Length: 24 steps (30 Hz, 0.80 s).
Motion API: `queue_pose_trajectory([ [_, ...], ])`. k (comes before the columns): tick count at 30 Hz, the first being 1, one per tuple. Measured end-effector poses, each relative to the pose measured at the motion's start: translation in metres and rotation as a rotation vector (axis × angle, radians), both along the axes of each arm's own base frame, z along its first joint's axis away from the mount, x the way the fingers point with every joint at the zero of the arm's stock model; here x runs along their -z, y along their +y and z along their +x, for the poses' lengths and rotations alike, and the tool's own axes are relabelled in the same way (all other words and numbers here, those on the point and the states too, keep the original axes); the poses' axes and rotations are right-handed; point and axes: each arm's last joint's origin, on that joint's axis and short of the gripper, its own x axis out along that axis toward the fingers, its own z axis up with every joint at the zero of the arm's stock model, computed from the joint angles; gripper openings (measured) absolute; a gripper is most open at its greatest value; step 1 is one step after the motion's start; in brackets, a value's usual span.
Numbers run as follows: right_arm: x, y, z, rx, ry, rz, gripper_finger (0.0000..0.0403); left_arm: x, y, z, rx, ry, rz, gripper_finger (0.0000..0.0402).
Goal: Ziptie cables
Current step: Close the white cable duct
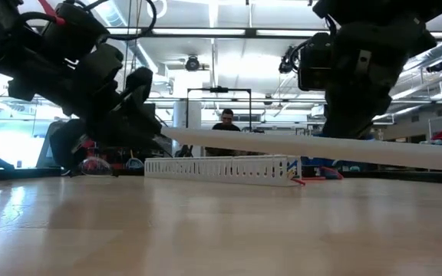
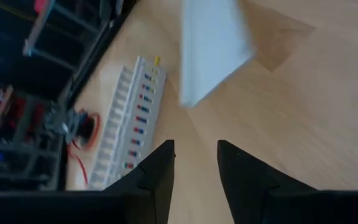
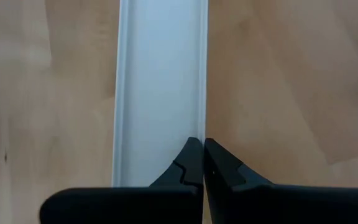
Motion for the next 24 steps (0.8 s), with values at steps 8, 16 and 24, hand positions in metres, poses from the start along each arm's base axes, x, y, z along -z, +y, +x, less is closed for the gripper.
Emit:
queue_pose_trajectory([
  [8, 0.000, -0.014, 0.006, -0.006, -0.019, 0.037, 0.0000, -0.003, -0.006, 0.001, 0.058, -0.024, 0.071, 0.0133],
  [16, -0.002, -0.029, 0.010, -0.004, -0.045, 0.048, 0.0000, -0.004, -0.006, 0.002, 0.056, -0.055, 0.068, 0.0133],
  [24, -0.003, -0.040, 0.012, -0.010, -0.069, 0.067, 0.0000, 0.004, -0.008, 0.019, 0.058, -0.018, 0.071, 0.0133],
])
